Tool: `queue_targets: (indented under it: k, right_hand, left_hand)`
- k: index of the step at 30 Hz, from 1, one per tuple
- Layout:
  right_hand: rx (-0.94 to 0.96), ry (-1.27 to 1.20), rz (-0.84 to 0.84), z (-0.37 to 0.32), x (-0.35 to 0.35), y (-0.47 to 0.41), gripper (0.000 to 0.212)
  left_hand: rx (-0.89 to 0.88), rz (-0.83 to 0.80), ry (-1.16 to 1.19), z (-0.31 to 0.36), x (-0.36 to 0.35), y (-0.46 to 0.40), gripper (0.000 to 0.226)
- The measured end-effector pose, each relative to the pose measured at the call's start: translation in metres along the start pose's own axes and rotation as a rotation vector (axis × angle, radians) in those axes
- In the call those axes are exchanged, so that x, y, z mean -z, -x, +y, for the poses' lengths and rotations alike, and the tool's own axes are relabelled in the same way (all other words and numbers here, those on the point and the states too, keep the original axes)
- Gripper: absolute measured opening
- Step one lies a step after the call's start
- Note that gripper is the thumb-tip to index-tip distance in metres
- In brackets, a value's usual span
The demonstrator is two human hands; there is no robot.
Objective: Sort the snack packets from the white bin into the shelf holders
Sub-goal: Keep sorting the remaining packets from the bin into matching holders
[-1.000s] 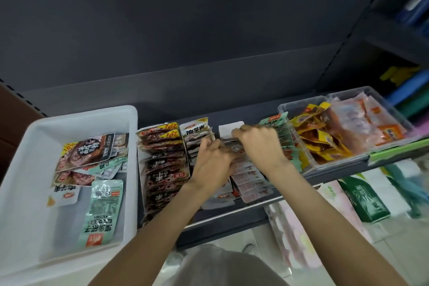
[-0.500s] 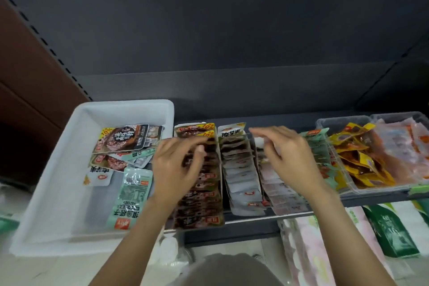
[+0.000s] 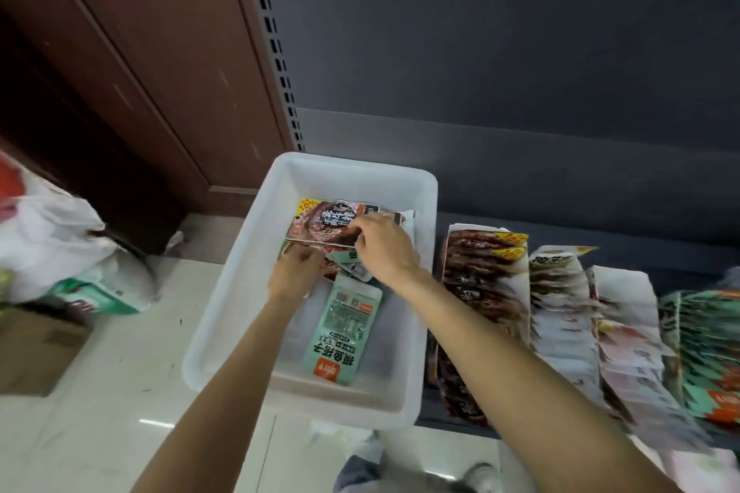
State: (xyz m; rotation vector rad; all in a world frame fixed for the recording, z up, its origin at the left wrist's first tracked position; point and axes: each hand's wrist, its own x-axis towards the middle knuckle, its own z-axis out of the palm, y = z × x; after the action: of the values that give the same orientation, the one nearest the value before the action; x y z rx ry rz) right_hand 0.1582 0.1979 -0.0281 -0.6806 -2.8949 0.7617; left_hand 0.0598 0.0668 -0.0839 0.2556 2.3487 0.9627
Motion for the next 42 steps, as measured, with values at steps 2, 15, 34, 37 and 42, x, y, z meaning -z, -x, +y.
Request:
queue_targets:
  k: [2,15,34,37,42]
  right_hand:
    - [-0.118,0.064,-0.092,0.0,-0.022,-0.017,0.047]
    - [-0.047,0.189,-0.386,-0.005,-0.019,0.022,0.061]
    - [-0.059,-0.68,0.381,0.02,0.097,0.129,0.09]
    - [-0.029,-0.716,0.373,0.045,0.122,0.152,0.052]
    - [-0.049,-0.745,0.702,0.088,0.148,0.18,0.013]
  left_hand:
    - [0.106,-0.043,0.32,0.0,-0.005,0.0,0.038]
    - [0.054,0.178,0.399,0.016,-0.02,0.0,0.024]
    - [-0.77,-0.204,0.341,0.078,0.025,0.135,0.013]
    - [-0.909,-0.175,0.301,0.105,0.014,0.143,0.015]
    - [-0.892,0.18,0.281,0.141,-0.034,0.137,0.03]
